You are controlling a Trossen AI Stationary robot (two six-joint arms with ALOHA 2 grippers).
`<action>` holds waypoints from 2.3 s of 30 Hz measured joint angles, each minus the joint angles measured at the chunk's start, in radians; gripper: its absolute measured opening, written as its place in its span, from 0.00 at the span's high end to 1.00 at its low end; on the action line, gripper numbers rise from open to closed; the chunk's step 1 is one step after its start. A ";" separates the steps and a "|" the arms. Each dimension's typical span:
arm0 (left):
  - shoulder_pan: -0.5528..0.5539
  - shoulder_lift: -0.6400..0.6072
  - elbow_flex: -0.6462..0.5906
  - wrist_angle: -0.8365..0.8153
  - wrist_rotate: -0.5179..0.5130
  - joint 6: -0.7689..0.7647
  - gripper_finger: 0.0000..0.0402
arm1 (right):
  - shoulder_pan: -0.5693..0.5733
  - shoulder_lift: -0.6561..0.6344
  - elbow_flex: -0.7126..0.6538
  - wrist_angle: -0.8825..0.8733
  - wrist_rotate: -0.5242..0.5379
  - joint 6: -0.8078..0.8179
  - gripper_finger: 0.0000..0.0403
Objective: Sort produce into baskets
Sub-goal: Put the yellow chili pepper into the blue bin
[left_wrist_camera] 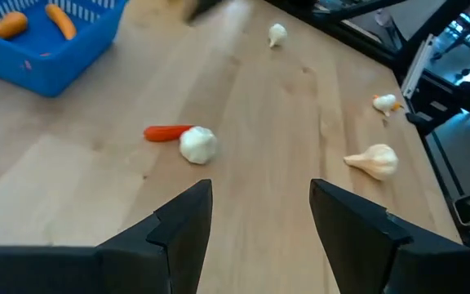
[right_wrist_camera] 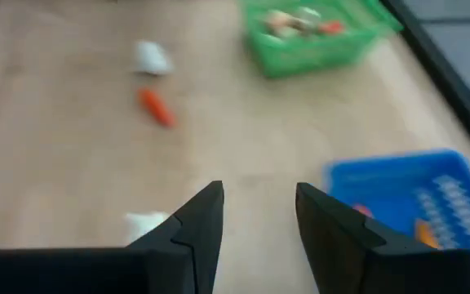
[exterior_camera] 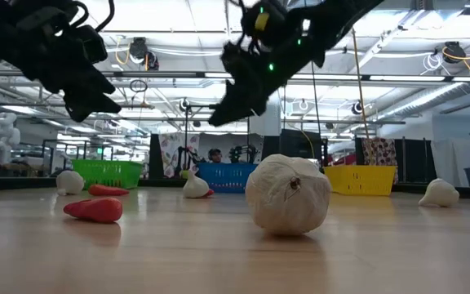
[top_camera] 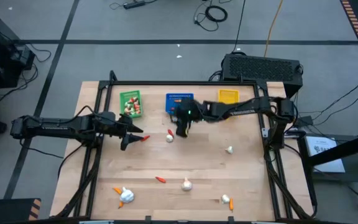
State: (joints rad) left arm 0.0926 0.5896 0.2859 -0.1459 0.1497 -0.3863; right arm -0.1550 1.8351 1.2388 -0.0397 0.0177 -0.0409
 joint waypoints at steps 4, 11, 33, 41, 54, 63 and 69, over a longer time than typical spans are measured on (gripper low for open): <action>-0.029 0.000 0.000 0.000 0.000 0.000 0.47 | 0.120 0.000 0.000 0.062 0.003 0.003 0.64; -0.061 0.000 0.000 -0.034 0.000 -0.026 0.47 | 0.341 0.031 0.002 0.324 0.013 -0.035 0.64; -0.919 0.381 0.333 -0.324 -0.092 -0.657 0.50 | 0.462 0.063 0.001 0.338 0.167 0.036 0.64; -1.127 0.616 0.442 -0.451 -0.129 -0.861 0.50 | 0.473 0.063 0.001 0.348 0.164 0.027 0.64; -1.219 0.861 0.457 -0.447 -0.257 -0.759 0.50 | 0.454 0.063 0.001 0.355 0.164 -0.083 0.64; -1.220 0.948 0.456 -0.420 -0.285 -0.759 0.50 | 0.428 0.063 0.001 0.356 0.164 -0.140 0.64; -1.220 0.990 0.460 -0.420 -0.288 -0.757 0.50 | 0.410 0.063 0.001 0.364 0.163 -0.158 0.64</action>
State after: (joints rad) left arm -1.1278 1.5795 0.7464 -0.5663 -0.1380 -1.1435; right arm 0.2546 1.8984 1.2396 0.3244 0.1809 -0.1993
